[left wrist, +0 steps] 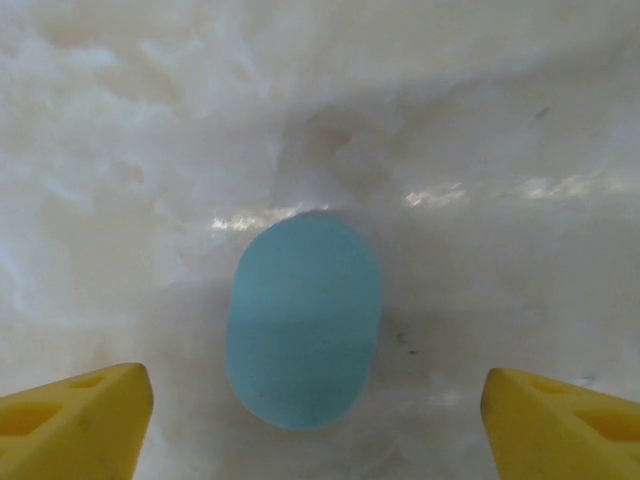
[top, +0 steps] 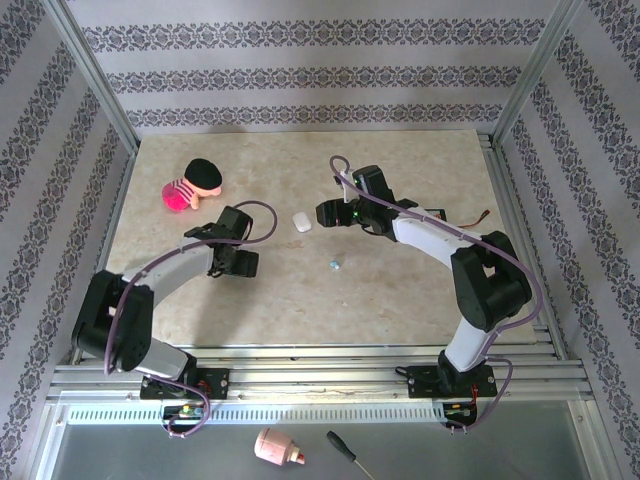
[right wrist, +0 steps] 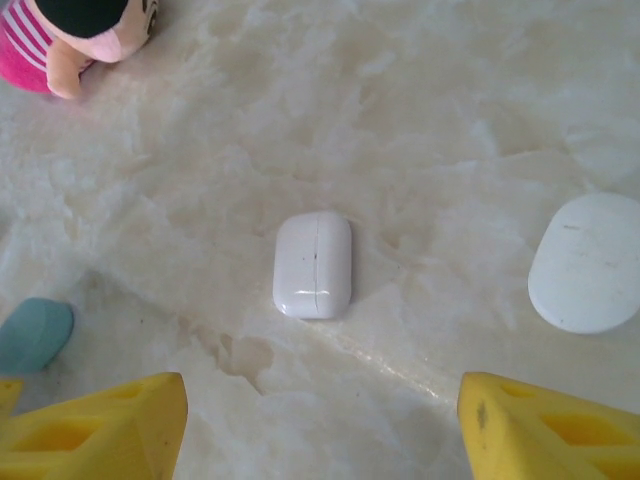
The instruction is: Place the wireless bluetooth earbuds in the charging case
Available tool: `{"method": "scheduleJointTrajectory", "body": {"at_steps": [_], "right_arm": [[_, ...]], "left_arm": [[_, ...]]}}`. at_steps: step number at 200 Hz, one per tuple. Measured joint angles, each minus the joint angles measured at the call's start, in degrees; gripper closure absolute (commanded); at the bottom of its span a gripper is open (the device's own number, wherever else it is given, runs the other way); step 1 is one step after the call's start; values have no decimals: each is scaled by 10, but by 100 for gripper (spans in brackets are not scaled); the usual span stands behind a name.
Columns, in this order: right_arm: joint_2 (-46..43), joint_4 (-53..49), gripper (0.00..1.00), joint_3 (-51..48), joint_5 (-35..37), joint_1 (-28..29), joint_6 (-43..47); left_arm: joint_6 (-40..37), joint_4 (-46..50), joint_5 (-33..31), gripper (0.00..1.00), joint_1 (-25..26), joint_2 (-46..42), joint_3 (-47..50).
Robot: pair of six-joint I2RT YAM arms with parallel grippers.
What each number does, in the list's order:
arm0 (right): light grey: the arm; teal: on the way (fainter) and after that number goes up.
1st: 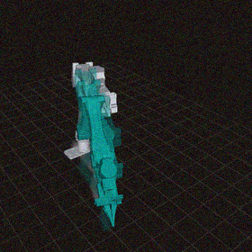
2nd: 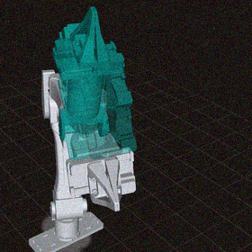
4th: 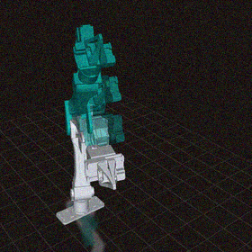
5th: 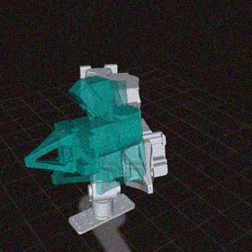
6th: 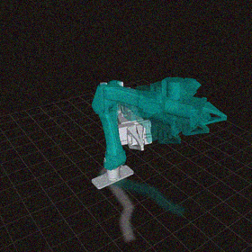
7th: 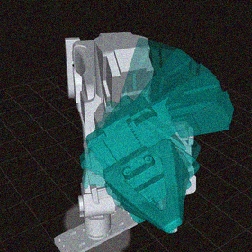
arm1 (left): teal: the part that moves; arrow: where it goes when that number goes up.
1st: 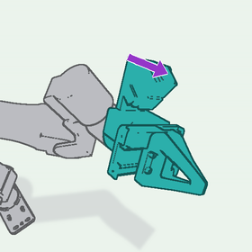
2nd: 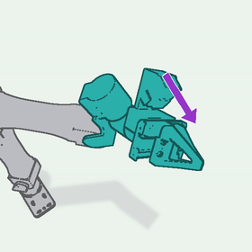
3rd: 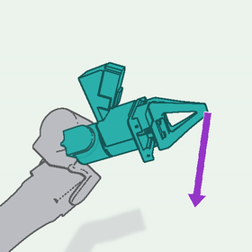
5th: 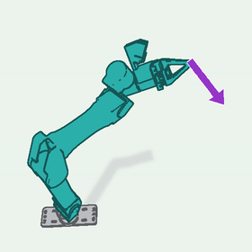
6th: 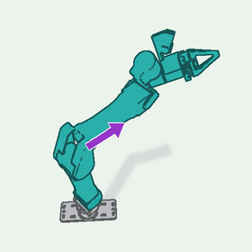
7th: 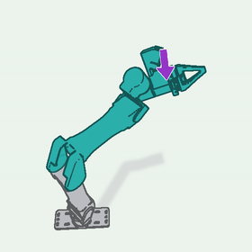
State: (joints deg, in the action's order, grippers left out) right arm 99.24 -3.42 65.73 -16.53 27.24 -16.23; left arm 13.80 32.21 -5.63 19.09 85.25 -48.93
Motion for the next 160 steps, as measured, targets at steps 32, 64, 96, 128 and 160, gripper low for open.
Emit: {"method": "scheduleJointTrajectory", "body": {"at_steps": [32,64,96,128,160], "right_arm": [[0,1,28,-3,0,0,2],[-1,0,29,-7,0,0,2],[-1,0,29,-7,0,0,2],[-1,1,29,-9,0,0,2],[-1,0,30,-16,0,0,1]], "left_arm": [[0,16,0,36,-6,40,-7],[-1,21,0,41,-12,63,-29],[-3,22,3,52,-12,87,-48],[-5,26,7,64,-12,99,-52],[-7,31,10,72,-12,96,-54]]}}
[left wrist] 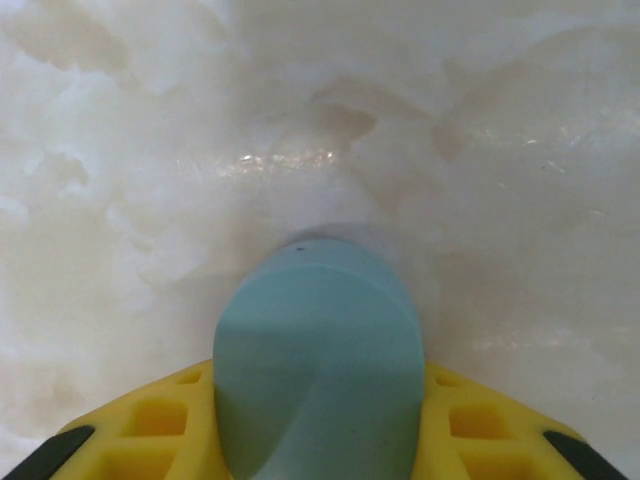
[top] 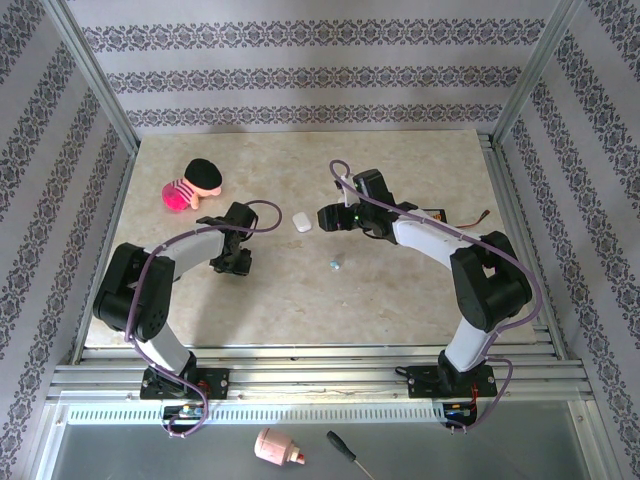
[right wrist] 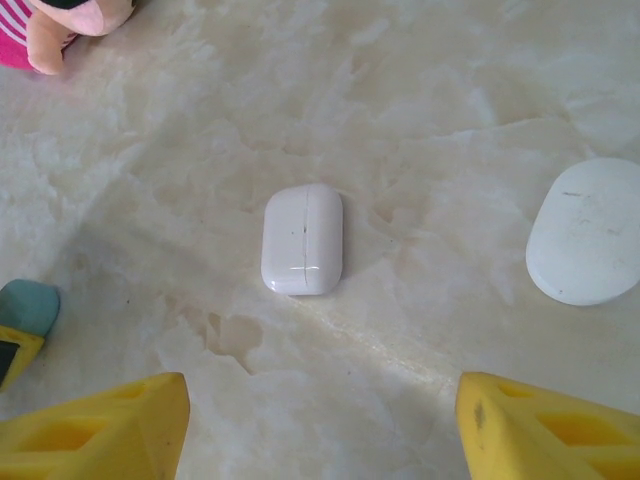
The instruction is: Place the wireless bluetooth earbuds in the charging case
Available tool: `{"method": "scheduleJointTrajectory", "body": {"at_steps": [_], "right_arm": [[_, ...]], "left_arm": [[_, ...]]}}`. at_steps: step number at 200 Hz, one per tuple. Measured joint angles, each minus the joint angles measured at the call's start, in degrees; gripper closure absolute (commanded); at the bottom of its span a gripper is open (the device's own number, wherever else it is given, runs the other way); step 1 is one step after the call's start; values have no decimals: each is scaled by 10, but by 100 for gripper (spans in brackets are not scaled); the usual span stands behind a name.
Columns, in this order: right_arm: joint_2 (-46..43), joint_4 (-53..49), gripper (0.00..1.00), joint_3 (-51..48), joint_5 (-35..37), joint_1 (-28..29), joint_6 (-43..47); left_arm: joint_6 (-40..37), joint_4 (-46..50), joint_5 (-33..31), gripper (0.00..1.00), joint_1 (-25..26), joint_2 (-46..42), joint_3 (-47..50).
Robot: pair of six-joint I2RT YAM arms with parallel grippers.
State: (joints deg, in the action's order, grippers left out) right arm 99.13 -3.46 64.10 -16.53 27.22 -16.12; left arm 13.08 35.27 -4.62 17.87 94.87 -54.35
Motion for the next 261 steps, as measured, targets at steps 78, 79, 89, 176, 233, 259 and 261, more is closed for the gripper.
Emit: {"method": "scheduleJointTrajectory", "body": {"at_steps": [78,79,89,176,233,259,261], "right_arm": [[-49,16,19,-29,-146,-24,-110],[-50,16,19,-29,-149,-24,-112],[-58,19,19,-32,-174,-27,-125],[-72,28,25,-46,-351,7,-188],[-55,29,39,-41,-370,49,-200],[-39,28,51,-38,-373,49,-207],[-38,27,52,-37,-375,49,-209]], "left_arm": [[-82,-115,119,73,30,-142,58],[-83,-117,121,73,31,-144,60],[-98,-165,150,73,38,-170,82],[-254,-413,308,77,88,-282,194],[-307,-430,315,78,106,-282,201],[-311,-436,312,78,107,-283,202],[-311,-436,312,78,107,-283,202]]}}
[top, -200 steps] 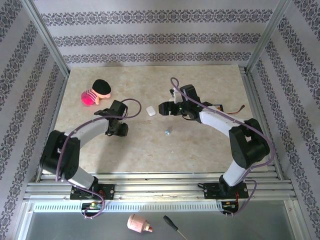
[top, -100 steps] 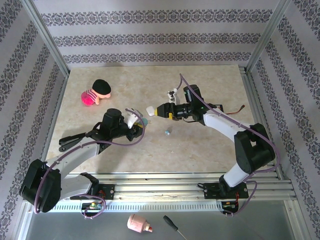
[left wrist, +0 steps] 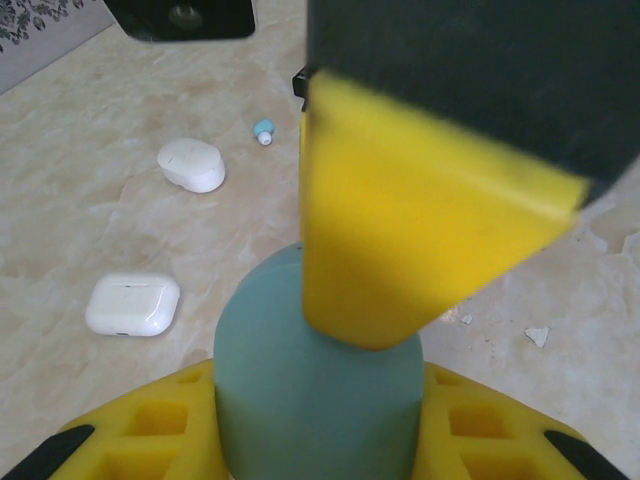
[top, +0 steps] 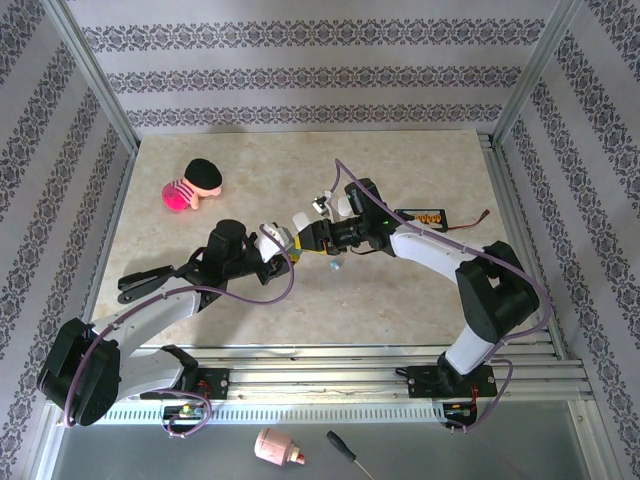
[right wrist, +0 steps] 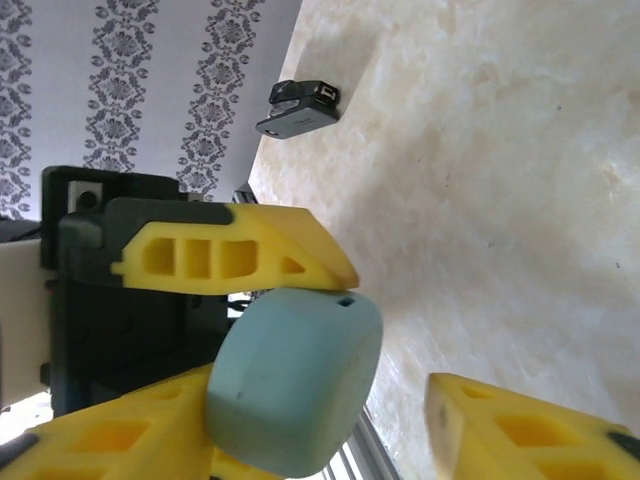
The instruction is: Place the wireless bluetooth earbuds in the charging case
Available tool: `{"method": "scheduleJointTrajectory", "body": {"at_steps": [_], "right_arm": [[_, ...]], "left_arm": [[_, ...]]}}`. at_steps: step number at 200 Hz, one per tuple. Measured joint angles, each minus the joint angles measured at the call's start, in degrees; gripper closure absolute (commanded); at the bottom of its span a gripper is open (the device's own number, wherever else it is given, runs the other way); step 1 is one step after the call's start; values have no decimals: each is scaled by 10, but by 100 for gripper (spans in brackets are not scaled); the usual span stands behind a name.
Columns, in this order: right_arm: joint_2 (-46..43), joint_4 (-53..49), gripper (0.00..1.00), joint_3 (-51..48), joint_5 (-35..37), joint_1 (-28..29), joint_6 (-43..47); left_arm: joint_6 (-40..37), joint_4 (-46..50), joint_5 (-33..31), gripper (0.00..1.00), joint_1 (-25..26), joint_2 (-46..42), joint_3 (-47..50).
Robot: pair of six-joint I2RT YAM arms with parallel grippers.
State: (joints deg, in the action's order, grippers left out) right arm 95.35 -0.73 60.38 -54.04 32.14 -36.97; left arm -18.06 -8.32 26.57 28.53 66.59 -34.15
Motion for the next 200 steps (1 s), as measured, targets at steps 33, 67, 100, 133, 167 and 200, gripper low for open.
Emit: {"method": "scheduleJointTrajectory", "body": {"at_steps": [33,67,100,133,167,200], "right_arm": [[8,-13,79,17,-5,4,0],[9,-18,82,21,-5,3,-7],[9,4,80,17,-9,-5,-33],[1,97,79,-23,-28,-36,-113],[-23,226,77,-67,-48,-58,-233],[-35,394,78,-95,-54,-69,-376]], "left_arm": [[-2,-1,-7,78,0,0,7],[-6,-8,-20,68,3,0,11],[-3,-70,-25,19,5,-5,40],[29,-182,-17,10,7,-28,99],[91,-331,-11,11,7,-17,145],[156,-516,-5,14,7,58,156]]}}
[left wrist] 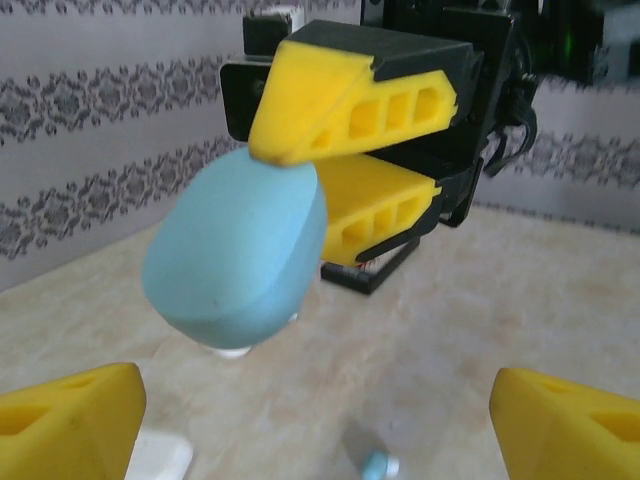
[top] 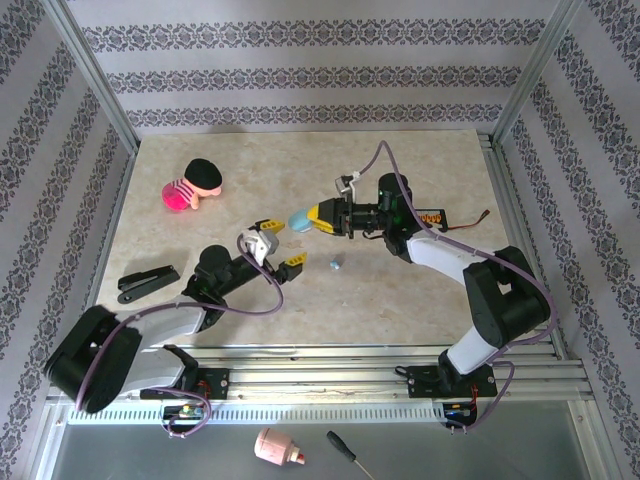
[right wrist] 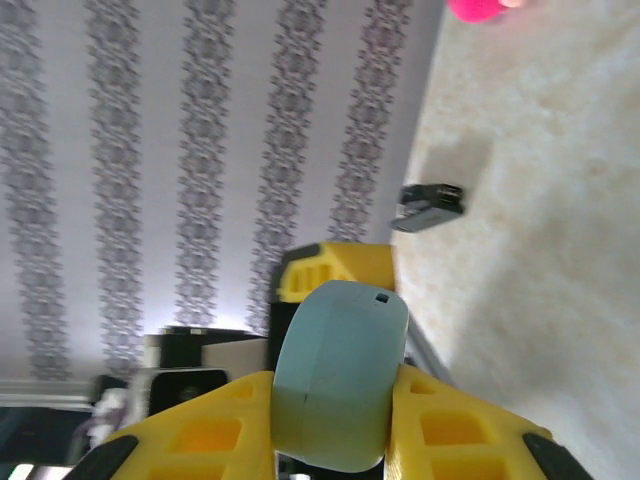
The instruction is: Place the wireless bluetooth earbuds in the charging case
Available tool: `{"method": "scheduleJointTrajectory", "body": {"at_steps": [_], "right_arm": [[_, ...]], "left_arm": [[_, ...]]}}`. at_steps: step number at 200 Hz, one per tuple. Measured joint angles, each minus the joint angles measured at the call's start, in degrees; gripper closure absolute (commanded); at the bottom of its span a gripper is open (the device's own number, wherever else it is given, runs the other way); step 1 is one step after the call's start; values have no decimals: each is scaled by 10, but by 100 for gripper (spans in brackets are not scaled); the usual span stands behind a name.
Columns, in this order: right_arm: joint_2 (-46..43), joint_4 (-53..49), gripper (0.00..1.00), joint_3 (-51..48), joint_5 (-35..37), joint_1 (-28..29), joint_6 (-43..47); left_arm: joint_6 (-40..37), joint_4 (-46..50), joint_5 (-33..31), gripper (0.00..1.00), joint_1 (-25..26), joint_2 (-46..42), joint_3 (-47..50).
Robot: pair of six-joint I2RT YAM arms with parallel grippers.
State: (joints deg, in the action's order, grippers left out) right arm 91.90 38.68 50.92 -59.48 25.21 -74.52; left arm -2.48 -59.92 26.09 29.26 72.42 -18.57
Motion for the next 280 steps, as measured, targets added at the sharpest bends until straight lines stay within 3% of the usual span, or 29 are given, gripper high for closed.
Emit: {"method": "scheduleJointTrajectory", "body": {"at_steps": [23,65,183,236,280], "right_arm": [[0,98,77,-15,0,-3,-81],[-3,197,78,-38,1,-3,-167],[-27,305,79,-73,4,-3,-268],[-27,313,79,-75,4,-4,-276],[-27,315,79,-75,4,-4,-276]], "left_arm": [[29,-96,14,15,0,56,-5],[34,-158,37,20,0,87,-36],[61,-182,67,56,-4,99,-89],[70,-182,71,58,-5,101,-91],[81,-182,81,53,-5,105,-97]]}}
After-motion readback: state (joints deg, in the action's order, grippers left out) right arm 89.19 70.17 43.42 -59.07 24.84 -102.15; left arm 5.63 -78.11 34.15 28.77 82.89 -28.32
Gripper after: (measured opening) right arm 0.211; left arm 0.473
